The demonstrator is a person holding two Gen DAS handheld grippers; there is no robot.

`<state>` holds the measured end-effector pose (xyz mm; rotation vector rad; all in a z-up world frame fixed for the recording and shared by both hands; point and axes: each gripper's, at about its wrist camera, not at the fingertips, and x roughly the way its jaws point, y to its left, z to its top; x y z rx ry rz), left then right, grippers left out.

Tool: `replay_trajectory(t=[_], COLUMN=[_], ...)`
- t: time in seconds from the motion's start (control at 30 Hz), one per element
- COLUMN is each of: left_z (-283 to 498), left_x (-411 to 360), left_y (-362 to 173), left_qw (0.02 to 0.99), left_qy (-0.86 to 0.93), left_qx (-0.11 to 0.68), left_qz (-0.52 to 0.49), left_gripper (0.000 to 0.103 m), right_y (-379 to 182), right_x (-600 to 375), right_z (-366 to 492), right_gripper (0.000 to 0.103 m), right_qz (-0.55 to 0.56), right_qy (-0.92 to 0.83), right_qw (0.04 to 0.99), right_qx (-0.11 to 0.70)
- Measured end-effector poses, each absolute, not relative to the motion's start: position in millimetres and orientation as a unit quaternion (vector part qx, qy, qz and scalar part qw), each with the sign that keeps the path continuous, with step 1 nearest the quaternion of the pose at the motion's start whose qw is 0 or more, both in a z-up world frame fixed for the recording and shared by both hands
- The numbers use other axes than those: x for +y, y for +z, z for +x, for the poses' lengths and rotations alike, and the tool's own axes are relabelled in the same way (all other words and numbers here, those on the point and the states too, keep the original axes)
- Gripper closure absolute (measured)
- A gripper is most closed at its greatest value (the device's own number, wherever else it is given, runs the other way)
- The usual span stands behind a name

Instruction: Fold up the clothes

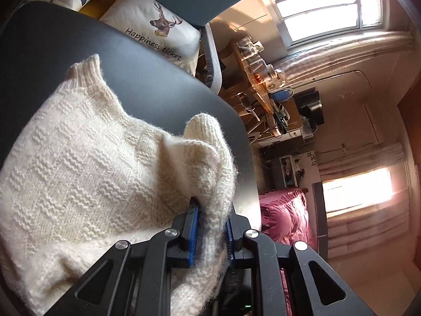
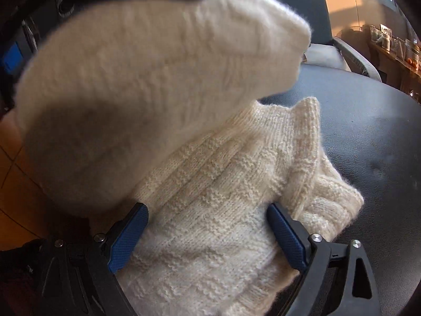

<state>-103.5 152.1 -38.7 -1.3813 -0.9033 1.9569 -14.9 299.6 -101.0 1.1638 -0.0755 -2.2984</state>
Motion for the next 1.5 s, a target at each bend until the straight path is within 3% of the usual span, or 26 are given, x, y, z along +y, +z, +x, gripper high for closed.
replay_trajectory(t=[0.23, 0.43, 0.53, 0.6, 0.63, 0.83, 1.0, 1.3, 1.5], left_z=[-107.1, -101.9, -98.7, -97.4, -97.7, -95.3, -90.5, -62.3, -63.6], left_x=[163.9, 185.8, 197.7, 204.6, 204.6, 161.3, 79.7, 16.5, -1.6], left_y=[-55.1, -68.0, -72.7, -72.6, -66.3, -7.6, 10.3, -54.5, -58.5], left_qw=[0.270, 0.260, 0.270, 0.288, 0.299, 0.349, 0.283, 0.252, 0.245], left_qy=[0.735, 0.740, 0.726, 0.706, 0.698, 0.711, 0.812, 0.818, 0.828], left_qx=[-0.316, -0.275, -0.275, -0.287, -0.296, -0.306, -0.212, -0.193, -0.207], left_qz=[-0.535, -0.557, -0.570, -0.580, -0.579, -0.528, -0.464, -0.479, -0.460], left_gripper=[0.086, 0.085, 0.074, 0.056, 0.053, 0.049, 0.043, 0.043, 0.044], right_y=[-100.1, -100.1, -101.0, -103.3, -104.3, -107.1, -93.5, 8.9, 15.1], right_x=[316.7, 330.3, 336.0, 337.2, 339.1, 354.3, 367.6, 319.6, 251.9], right_z=[18.4, 47.4, 59.0, 60.5, 62.1, 68.4, 79.8, 55.1, -11.5], right_gripper=[0.029, 0.030, 0.030, 0.030, 0.030, 0.030, 0.030, 0.029, 0.029], right_qz=[0.433, 0.432, 0.431, 0.428, 0.424, 0.410, 0.404, 0.359, 0.446], right_qy=[-0.848, -0.840, -0.836, -0.837, -0.838, -0.841, -0.844, -0.834, -0.750], right_qw=[0.302, 0.323, 0.331, 0.332, 0.333, 0.326, 0.320, 0.418, 0.488], right_qx=[-0.048, -0.062, -0.071, -0.081, -0.088, -0.136, -0.149, -0.041, 0.033])
